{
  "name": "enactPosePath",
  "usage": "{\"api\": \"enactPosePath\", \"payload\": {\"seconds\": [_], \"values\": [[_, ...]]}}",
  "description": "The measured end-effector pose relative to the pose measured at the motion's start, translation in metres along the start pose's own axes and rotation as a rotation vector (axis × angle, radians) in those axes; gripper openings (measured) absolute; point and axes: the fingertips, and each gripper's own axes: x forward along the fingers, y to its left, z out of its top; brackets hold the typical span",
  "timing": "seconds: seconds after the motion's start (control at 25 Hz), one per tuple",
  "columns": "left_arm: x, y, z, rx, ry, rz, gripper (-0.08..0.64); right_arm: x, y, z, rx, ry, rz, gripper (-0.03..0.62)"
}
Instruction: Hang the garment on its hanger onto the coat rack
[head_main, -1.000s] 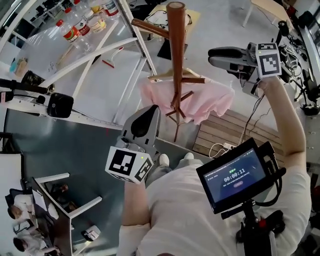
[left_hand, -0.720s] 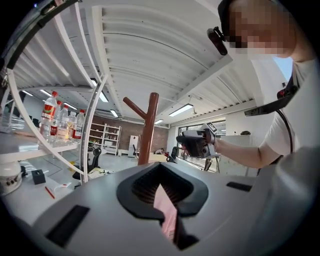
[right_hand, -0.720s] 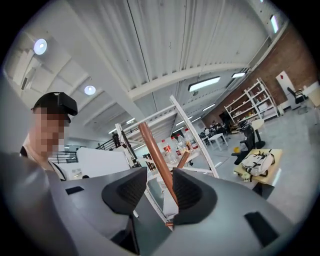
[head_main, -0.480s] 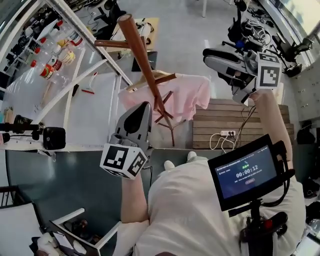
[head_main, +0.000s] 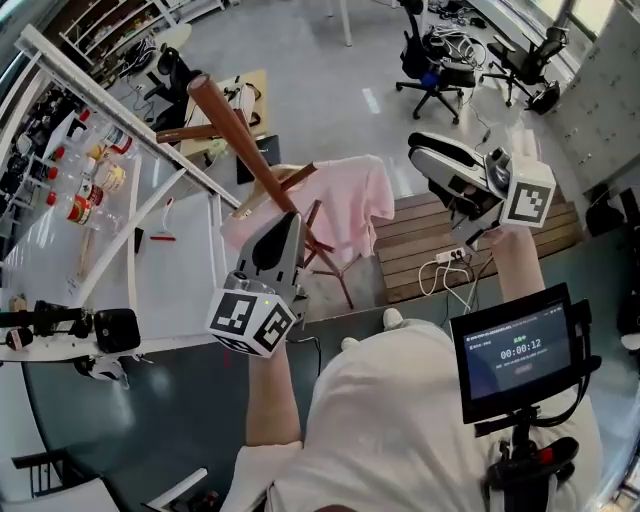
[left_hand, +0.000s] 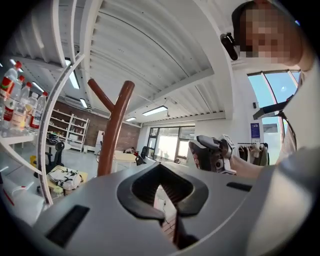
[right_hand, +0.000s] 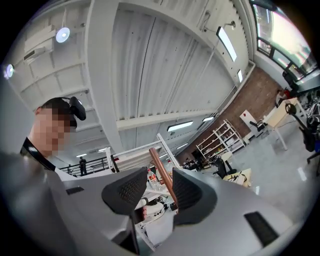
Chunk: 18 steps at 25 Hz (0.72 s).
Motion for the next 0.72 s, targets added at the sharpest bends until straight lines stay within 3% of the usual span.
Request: {"api": "enactPosePath", "payload": {"seconds": [0.32, 0.72], "values": [[0.021, -0.029, -0.014, -0.036, 0.01, -0.128, 0.006, -0.033, 0.015, -0.037, -0.113, -0.031, -0.175, 0.164], [0.043, -0.055, -0.025, -0.055, 0.023, -0.217, 0.006, -0.055, 0.013, -0.052, -0.131, -0.05, -0.275, 0.164]]}}
